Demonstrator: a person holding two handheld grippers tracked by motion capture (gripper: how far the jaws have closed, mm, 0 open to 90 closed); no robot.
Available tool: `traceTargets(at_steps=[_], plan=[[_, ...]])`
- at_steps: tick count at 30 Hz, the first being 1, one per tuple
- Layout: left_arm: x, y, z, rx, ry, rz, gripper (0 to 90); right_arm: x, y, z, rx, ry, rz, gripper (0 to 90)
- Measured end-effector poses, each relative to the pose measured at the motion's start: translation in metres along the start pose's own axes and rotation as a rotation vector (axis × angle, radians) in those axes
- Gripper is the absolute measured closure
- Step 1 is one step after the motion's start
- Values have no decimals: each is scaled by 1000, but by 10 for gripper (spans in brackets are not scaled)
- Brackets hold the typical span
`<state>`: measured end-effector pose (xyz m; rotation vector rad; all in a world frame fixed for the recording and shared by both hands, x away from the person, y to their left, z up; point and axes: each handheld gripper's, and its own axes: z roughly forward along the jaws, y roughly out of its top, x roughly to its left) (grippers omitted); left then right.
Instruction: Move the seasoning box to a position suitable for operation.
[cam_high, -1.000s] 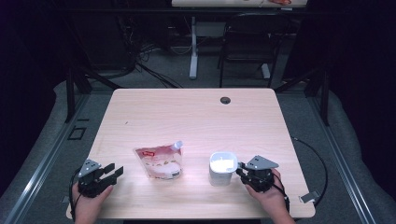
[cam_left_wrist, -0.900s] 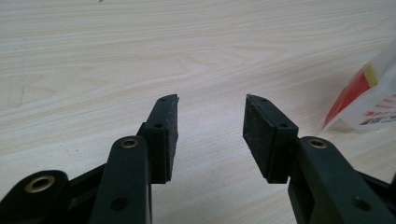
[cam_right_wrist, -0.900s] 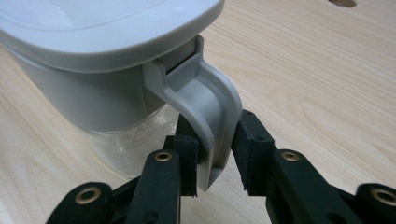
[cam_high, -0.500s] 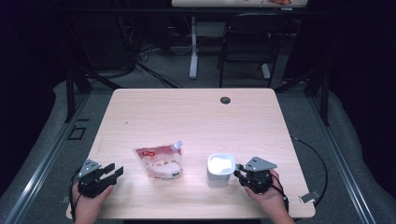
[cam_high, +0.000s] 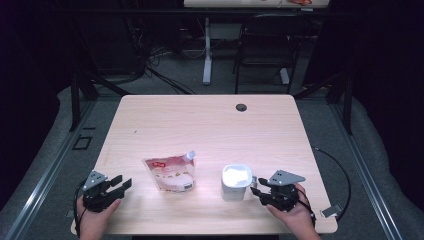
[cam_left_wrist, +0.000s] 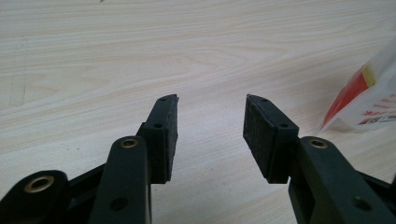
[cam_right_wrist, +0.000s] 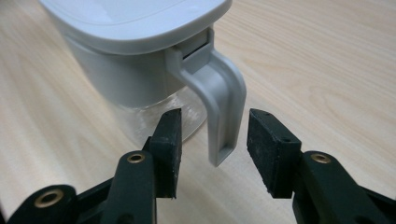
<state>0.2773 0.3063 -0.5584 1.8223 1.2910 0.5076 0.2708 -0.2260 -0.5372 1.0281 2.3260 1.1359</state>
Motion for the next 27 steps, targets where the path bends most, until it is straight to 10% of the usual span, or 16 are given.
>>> traceTargets(at_steps=[17, 27], plan=[[-1, 0, 2, 6, 1, 3, 551, -3, 36, -35, -25, 3, 17, 642], [-1, -1, 2, 14, -8, 21, 575, -5, 82, -35, 58, -6, 66, 716]])
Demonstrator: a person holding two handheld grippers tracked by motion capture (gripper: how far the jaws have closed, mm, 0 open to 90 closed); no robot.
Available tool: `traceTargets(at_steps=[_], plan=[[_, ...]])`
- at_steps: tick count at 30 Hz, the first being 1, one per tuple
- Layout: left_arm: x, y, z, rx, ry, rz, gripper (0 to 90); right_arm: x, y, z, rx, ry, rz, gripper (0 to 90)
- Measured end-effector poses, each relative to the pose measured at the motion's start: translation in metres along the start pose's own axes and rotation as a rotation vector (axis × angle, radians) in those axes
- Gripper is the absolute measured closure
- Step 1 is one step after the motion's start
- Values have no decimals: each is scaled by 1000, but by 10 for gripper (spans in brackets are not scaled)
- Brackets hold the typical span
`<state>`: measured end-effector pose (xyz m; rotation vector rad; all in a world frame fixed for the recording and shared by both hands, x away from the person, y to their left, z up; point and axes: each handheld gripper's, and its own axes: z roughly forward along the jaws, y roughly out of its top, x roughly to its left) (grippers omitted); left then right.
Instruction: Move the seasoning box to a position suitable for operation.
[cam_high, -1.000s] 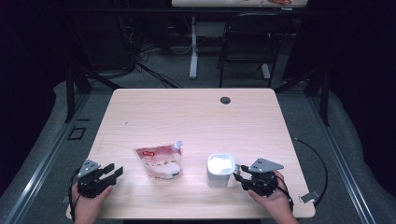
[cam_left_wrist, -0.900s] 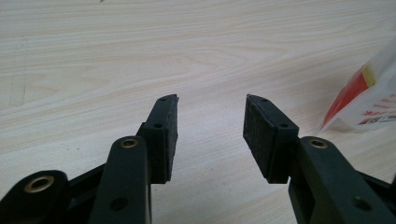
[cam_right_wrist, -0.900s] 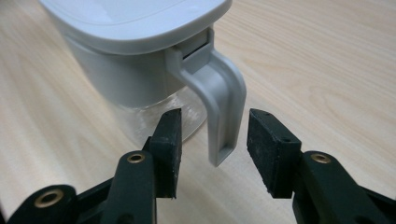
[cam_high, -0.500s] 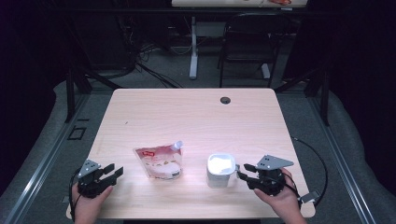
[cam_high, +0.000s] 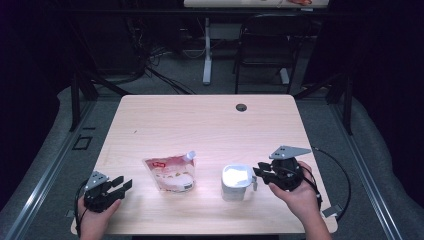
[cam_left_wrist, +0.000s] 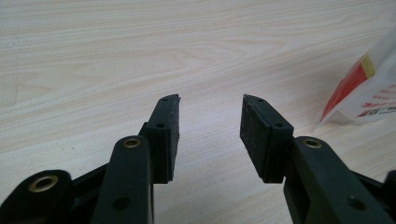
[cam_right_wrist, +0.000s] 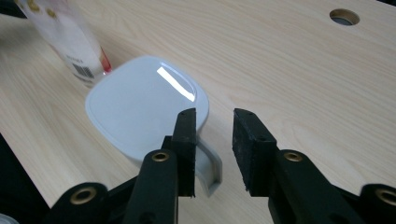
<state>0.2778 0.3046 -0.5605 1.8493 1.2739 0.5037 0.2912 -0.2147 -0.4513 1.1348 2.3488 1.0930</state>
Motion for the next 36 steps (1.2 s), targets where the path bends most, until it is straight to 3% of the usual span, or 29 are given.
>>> traceTargets(at_steps=[6, 14, 19, 25, 36], plan=[[1, 0, 0, 3, 1, -1, 576, 6, 13, 3, -19, -2, 8, 760], [0, -1, 0, 2, 2, 2, 582, 9, 4, 10, -15, -25, 14, 843], [1, 0, 0, 3, 3, -1, 577, 9, -6, 15, -16, -9, 36, 891], [1, 0, 0, 4, 3, -3, 576, 7, -12, 16, -26, 47, 105, 900], [1, 0, 0, 4, 1, -4, 574, 11, -11, 20, -12, 45, 95, 900]])
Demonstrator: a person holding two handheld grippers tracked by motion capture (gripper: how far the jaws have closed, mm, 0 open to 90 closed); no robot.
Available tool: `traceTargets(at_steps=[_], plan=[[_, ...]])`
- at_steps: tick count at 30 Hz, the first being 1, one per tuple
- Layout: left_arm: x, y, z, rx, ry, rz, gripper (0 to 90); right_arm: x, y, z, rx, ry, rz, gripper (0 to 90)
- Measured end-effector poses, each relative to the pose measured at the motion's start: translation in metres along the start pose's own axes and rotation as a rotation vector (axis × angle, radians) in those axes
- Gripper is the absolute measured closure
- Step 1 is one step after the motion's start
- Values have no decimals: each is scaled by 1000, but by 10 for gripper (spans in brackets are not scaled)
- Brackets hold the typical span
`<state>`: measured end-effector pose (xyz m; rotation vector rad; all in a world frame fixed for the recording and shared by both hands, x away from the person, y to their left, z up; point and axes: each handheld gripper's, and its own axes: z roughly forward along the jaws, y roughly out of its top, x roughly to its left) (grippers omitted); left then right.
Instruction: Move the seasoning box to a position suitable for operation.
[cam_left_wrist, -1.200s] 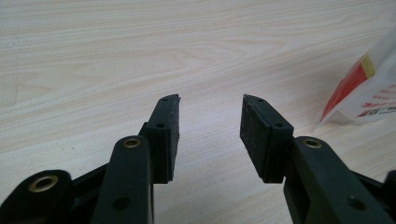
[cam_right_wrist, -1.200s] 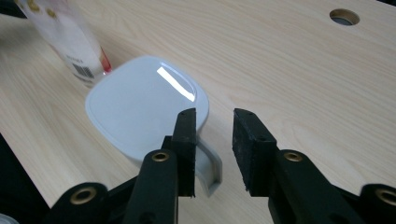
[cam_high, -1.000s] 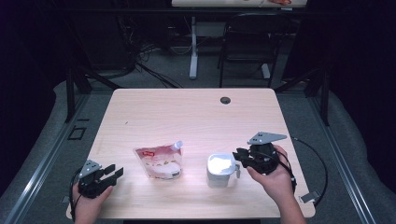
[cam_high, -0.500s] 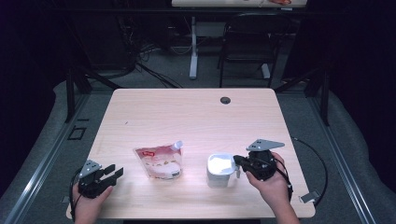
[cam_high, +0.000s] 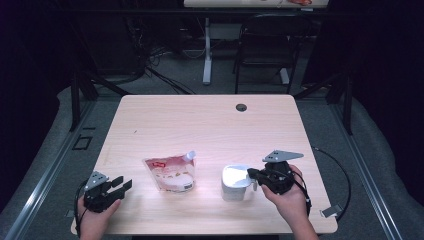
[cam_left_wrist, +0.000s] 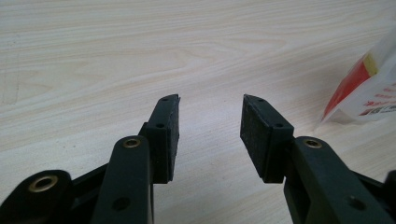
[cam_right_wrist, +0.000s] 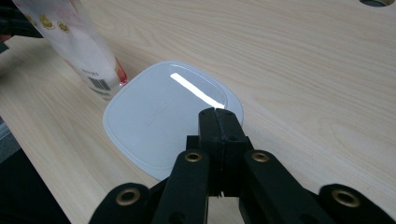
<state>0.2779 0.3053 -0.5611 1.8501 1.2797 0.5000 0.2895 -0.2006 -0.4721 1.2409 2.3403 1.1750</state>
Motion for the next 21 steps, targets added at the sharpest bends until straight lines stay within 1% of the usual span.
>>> traceTargets(at_steps=[1, 6, 19, 21], plan=[[0, 0, 0, 1, 0, 0, 573, 0, 0, 0, -6, 1, 8, 900], [0, 0, 0, 0, 0, 0, 573, -1, -1, -1, -1, 5, 7, 900], [0, 0, -1, -1, -1, 1, 573, -3, -3, 0, -17, 17, 27, 900], [0, 0, -1, 5, -2, 2, 573, -4, -3, 0, -20, 23, 32, 900]])
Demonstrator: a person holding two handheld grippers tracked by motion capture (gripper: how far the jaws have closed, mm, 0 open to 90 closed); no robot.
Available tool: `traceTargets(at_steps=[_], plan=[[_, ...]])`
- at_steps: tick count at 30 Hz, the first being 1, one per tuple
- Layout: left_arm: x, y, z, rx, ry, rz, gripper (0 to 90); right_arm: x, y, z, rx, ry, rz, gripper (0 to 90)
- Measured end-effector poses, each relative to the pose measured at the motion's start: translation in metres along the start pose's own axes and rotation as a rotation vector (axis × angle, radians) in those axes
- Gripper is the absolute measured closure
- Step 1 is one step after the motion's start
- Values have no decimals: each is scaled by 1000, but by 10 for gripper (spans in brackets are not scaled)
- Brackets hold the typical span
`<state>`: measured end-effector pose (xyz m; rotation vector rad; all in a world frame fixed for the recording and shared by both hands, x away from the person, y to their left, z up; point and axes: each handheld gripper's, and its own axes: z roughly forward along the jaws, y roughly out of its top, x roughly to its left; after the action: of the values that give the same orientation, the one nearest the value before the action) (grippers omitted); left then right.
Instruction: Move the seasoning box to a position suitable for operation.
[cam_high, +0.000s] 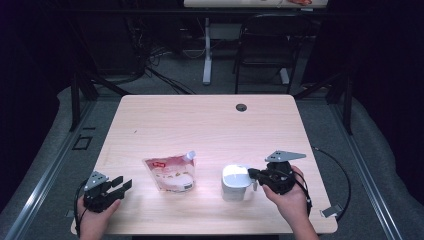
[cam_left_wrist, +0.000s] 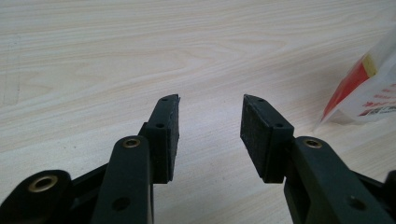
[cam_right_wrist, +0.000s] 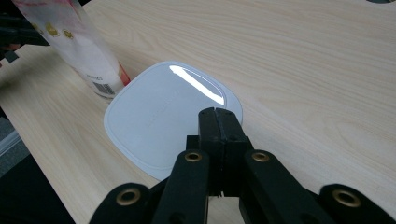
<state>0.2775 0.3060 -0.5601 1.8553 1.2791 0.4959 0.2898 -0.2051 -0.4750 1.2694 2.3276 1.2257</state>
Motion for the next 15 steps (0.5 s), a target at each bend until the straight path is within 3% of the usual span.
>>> traceTargets(at_steps=[15], plan=[[0, 0, 0, 2, -2, 2, 573, -4, -2, -1, -12, 25, 24, 900]])
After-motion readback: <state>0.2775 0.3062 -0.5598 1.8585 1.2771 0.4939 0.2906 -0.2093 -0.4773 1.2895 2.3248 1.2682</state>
